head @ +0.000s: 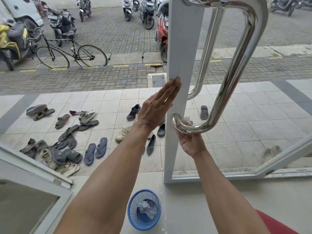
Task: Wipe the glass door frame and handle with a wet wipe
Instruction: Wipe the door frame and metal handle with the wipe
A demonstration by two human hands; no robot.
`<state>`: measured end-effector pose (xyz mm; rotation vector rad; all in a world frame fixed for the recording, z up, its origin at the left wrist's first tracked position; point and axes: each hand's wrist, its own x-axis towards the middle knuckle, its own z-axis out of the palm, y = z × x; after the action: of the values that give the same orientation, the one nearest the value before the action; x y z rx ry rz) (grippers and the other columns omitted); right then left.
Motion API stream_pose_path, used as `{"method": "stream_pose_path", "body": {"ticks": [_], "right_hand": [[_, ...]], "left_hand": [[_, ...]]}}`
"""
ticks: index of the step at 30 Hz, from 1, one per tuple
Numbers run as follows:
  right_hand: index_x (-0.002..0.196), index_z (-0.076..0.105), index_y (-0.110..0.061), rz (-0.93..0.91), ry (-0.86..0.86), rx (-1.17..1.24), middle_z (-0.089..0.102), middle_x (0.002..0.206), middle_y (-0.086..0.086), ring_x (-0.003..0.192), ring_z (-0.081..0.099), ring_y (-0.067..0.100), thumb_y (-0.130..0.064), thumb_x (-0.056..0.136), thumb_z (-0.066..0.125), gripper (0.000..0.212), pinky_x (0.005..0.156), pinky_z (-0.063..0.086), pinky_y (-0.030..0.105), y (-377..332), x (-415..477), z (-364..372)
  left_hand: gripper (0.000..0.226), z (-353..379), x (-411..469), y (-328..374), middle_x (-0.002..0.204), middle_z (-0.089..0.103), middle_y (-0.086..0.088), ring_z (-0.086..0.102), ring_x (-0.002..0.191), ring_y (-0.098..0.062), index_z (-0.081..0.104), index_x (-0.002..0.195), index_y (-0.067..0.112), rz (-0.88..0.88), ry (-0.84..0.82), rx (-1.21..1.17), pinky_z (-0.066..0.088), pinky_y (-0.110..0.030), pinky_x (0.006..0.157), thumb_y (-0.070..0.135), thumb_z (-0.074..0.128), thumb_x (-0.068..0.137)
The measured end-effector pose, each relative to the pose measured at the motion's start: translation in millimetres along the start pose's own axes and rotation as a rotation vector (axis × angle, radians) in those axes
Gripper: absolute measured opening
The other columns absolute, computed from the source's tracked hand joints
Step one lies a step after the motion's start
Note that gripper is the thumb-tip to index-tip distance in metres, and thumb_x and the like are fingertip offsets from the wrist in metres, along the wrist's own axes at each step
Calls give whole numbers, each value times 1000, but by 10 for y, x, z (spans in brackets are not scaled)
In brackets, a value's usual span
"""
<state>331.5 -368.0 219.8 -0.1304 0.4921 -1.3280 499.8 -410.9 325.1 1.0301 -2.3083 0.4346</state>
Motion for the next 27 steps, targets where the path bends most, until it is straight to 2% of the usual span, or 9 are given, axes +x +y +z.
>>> {"method": "stream_pose_path", "body": {"ticks": [1,4,6,13,15,17,20,24,27], "right_hand": [[85,76,-10,-4,-34,-14,75,97,6,97,70,18,-15,83,71,7,84,58,29,-19,8,-15],[78,77,-9,49,-77,-90,76,85,3,80,73,10,-14,40,99,44,73,58,19,-113,71,-59],[74,78,-10,85,-105,-138,76,82,-1,75,72,6,-16,32,101,48,71,51,10,-149,127,-89],[107,64,-3,27,-92,-237,72,106,9,95,70,16,-11,66,86,47,76,57,22,-156,16,-56],[109,65,2,91,-35,-472,67,113,16,97,68,19,-1,80,70,29,79,57,22,-159,-134,-47],[99,70,7,199,-1,-970,71,104,19,92,69,19,-3,85,69,18,82,57,24,-111,-337,-16],[82,79,-10,-228,142,-1554,75,75,1,72,68,5,-19,77,79,10,72,54,17,4,-573,145],[85,77,-11,-1070,167,-1648,74,80,-4,71,66,3,-15,83,75,5,68,52,15,44,-680,541],[86,73,-8,-1152,68,-2014,71,90,0,82,58,16,-9,85,70,3,66,55,27,34,-500,610]], "left_hand": [[78,2,-1,3,163,22,-1,14,151,-11,23,155,14,-5,-1,-5,36,-17,98,9,67,90],[78,16,-12,4,163,21,-1,13,151,-11,23,155,13,-6,-2,3,36,-16,98,8,66,91],[78,15,-13,10,163,22,-2,13,151,-11,23,155,13,-7,-3,5,36,-16,97,8,66,91],[77,9,-11,37,162,24,-2,12,150,-9,25,155,13,-16,10,8,36,-16,94,8,67,90],[78,5,-5,55,162,24,-1,11,150,-9,25,155,13,-26,11,8,37,-16,92,8,67,90],[79,-1,-8,75,162,24,-1,11,149,-8,25,155,13,-41,11,3,38,-16,91,8,68,89],[79,-17,2,88,162,25,0,12,149,-7,26,155,14,-44,7,17,35,-15,90,9,69,89],[79,-40,11,84,162,25,-1,11,149,-7,25,155,13,-44,-8,43,34,-13,86,10,69,89],[78,-40,1,101,162,25,-1,11,149,-7,25,155,13,-65,-9,58,33,-11,83,10,68,90]]}}
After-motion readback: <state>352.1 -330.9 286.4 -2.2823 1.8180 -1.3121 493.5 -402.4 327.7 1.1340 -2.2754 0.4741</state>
